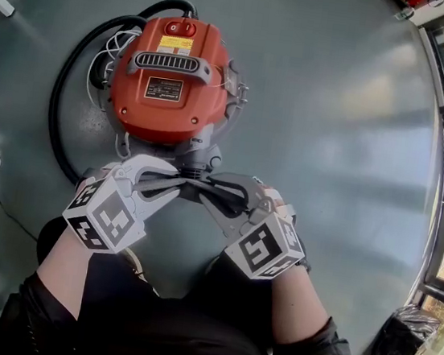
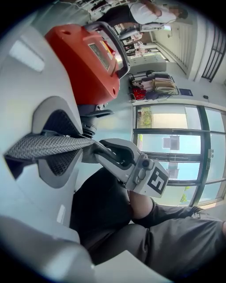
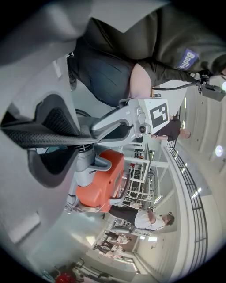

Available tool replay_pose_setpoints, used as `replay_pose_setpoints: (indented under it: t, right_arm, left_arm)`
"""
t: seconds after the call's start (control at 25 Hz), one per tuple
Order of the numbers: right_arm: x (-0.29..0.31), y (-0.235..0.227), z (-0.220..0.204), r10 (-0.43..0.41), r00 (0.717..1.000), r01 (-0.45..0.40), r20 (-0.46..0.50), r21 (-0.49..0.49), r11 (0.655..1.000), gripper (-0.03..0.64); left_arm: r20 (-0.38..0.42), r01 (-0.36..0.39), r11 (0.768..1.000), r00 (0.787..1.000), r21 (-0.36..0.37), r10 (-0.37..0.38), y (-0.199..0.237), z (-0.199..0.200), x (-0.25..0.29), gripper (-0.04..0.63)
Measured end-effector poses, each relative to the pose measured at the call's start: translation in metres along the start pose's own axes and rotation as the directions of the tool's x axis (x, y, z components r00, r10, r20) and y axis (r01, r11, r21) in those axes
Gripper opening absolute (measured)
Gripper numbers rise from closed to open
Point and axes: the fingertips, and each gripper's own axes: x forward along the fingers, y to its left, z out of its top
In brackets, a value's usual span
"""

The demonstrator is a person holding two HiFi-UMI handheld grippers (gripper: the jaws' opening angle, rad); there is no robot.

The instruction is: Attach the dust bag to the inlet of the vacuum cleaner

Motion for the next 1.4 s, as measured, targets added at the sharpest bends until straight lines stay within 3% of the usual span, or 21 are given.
replay_pose_setpoints:
  t: [0.24,0.52,0.76,0.88,1.4]
  right_arm:
    - [-0.001,-0.003,0.001,0.007,1.0,-0.007,-0.015,-0.027,1.0,0.097]
    - [0.005,-0.002,-0.001,-0.022,0.998,0.018,-0.052,-0.059,0.998,0.097]
    - [0.003,-0.005,-0.001,-0.021,1.0,0.021,-0.015,-0.012,1.0,0.098]
    - [0.0,-0.009,-0.002,-0.037,0.999,0.037,-0.001,0.012,0.999,0.13]
    - [0.0,-0.008,-0.007,-0.056,0.998,0.056,-0.041,-0.01,0.998,0.129]
  left_arm:
    - [0.018,-0.028,1.0,0.999,-0.008,0.028,0.006,-0.002,-0.01,0.106]
    - [-0.018,-0.043,0.999,0.999,0.008,0.043,0.005,-0.001,0.0,0.11]
    - [0.003,-0.048,0.999,0.999,-0.008,0.048,0.005,-0.002,-0.004,0.11]
    - [0.012,-0.053,0.998,0.998,-0.019,0.054,0.006,-0.002,-0.005,0.122]
    - [-0.017,-0.063,0.998,0.998,-0.026,0.063,0.005,-0.007,-0.004,0.12]
